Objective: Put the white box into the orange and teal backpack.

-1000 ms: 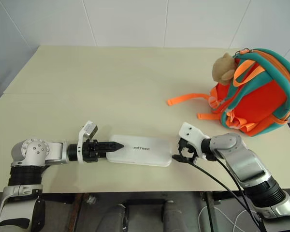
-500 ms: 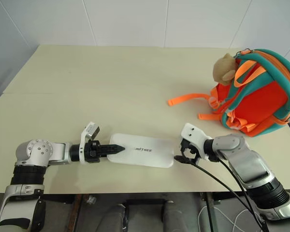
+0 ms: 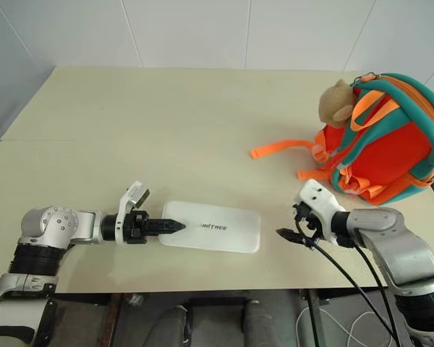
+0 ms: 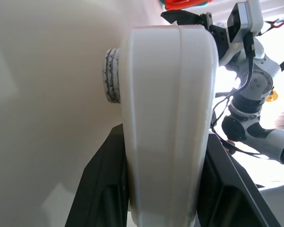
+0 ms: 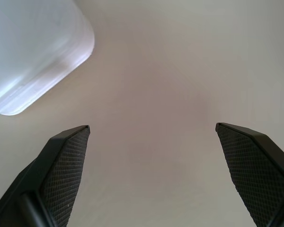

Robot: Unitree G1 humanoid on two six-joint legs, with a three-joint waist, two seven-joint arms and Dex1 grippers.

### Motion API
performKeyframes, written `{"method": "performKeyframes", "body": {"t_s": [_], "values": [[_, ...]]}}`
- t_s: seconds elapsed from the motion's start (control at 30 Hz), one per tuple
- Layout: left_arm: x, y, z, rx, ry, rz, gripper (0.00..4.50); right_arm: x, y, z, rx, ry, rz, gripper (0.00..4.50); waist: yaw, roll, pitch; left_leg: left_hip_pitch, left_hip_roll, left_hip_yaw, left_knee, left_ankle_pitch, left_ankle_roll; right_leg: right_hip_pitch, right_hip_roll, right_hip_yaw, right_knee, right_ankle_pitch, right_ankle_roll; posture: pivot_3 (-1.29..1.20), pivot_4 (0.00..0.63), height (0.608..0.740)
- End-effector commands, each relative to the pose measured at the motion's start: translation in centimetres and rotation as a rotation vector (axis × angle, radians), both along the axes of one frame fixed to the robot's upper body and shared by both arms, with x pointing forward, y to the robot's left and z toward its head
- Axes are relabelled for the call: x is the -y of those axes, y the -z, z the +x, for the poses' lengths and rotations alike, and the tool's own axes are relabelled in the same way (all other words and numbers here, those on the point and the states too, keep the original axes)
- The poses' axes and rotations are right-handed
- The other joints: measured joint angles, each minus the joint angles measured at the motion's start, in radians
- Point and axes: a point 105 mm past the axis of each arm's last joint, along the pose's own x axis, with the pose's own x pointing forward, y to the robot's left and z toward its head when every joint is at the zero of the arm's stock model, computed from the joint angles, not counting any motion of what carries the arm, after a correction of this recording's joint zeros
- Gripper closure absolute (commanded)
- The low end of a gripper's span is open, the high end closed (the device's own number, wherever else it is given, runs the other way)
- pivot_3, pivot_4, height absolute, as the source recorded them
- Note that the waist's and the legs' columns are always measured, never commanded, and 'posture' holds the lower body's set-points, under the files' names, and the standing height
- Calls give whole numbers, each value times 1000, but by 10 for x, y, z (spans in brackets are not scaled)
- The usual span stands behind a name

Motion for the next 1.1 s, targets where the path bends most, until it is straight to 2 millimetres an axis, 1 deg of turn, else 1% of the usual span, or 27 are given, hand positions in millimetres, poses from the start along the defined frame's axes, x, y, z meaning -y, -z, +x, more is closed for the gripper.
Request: {"method": "performKeyframes", "body": {"t_s": [0.03,0.1,0.17,0.27,0.3,0.37,0.4,0.53,0.67,0.77,0.8,0.9,0.97,1.0,1.1], "values": [[-19,15,6,10,-51,196,3167,5,-21,-4,79,54,62,0,-2,0,0,0,0,0,0,0,0,0,0,0,0,0,0,0,150,740],[-21,12,7,17,-46,200,3167,9,-26,-4,100,99,102,0,-4,-1,0,0,0,0,-1,0,0,0,0,0,-1,0,0,0,150,740],[-22,10,8,29,-44,214,3167,16,-31,0,140,164,118,0,-6,-1,0,0,1,1,-1,0,0,0,1,0,-1,0,0,0,150,740],[-23,4,13,50,-48,214,3167,36,-40,11,220,322,159,0,-6,-1,0,0,1,0,-1,0,0,0,1,0,-1,0,0,0,150,740],[-22,0,16,66,-56,202,3167,46,-47,16,264,412,201,0,-7,-1,0,0,1,0,-1,0,0,0,1,0,-1,0,0,0,150,740],[-21,-7,20,92,-71,178,3167,58,-56,22,322,514,259,0,-9,-1,0,0,1,1,-1,0,0,0,1,0,-1,0,-1,0,150,740],[-20,-10,22,100,-76,166,3167,61,-59,23,339,543,282,0,-9,0,0,0,1,1,-1,0,0,0,1,1,-2,1,-1,0,150,740],[-5,-24,25,137,-49,100,3176,74,-73,32,439,662,352,0,-6,0,0,0,1,0,-2,0,0,0,0,0,-2,1,-1,0,150,740],[3,-38,33,162,-69,28,3177,81,-82,42,485,717,361,0,-2,0,0,0,0,1,-3,0,0,0,0,0,-2,1,-1,0,150,740],[7,-46,39,178,-91,-15,3177,89,-85,55,509,740,359,0,-2,0,0,0,0,1,-5,0,0,-1,0,0,-2,1,0,0,150,740],[9,-49,41,184,-101,-33,3177,92,-89,63,526,754,375,0,-2,0,0,0,0,1,-5,0,0,-1,0,0,-2,1,1,0,150,740],[13,-53,45,189,-121,-64,3178,95,-96,79,565,774,404,0,-4,0,0,-1,0,2,-6,0,0,-3,0,1,-1,4,6,0,150,740],[15,-56,48,198,-133,-80,3178,90,-102,90,596,756,414,0,-5,0,0,-1,0,2,-8,0,0,-5,1,1,1,10,18,0,150,740],[16,-57,49,201,-139,-84,3178,89,-104,92,608,752,409,0,-6,0,0,-2,0,2,-9,0,0,-7,1,1,1,10,19,0,150,740],[15,-67,58,232,-201,-114,3178,73,-108,101,587,696,454,591,-6,0,0,-6,0,2,-9,0,-1,-13,2,1,7,8,20,0,150,740]]}}
